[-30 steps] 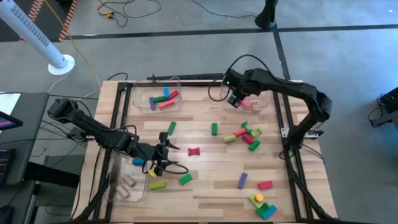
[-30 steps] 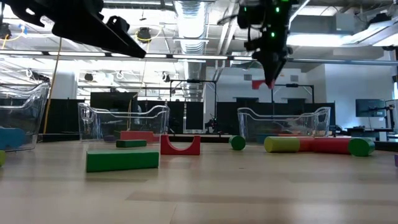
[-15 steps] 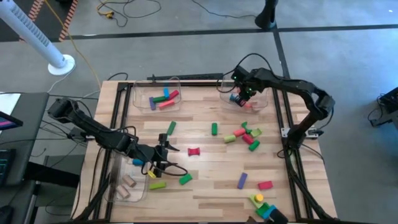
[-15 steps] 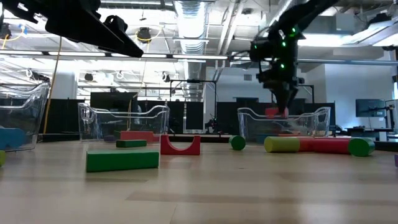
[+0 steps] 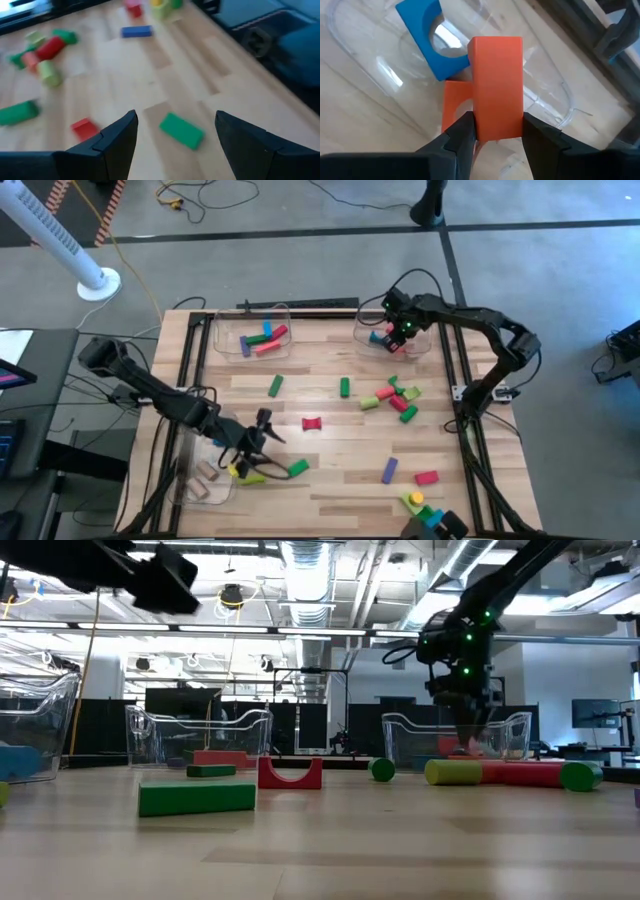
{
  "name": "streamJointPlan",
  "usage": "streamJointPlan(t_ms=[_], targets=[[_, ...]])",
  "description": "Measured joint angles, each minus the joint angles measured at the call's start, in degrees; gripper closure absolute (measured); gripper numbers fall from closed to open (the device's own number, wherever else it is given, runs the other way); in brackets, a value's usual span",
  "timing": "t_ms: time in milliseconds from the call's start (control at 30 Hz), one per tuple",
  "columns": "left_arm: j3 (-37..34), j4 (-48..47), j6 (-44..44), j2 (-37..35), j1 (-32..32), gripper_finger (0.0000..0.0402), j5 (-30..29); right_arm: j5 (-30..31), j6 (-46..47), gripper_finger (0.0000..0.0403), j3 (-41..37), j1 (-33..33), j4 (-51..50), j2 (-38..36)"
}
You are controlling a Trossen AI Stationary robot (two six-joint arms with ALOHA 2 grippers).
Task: Sort blocks by size
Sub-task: Put the orange arch block into the top right transparent bin, then put the light green cylindrical block into the bottom left transparent bin
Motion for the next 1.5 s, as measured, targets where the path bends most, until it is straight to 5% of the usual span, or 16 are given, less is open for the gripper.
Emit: streamJointPlan(t_ms=[167,1500], targets=[[0.00,0.94,0.12,0.00,-3.14,0.0143,3.95,0.02,-0.03,0.0230,-0.44,-0.41,1.05,0.00],[0.00,1.44,-0.31,0.02,-4.60,0.0143,3.23,-2.93,2.80,0.0175,-0.43,1.16,1.36,0.00]])
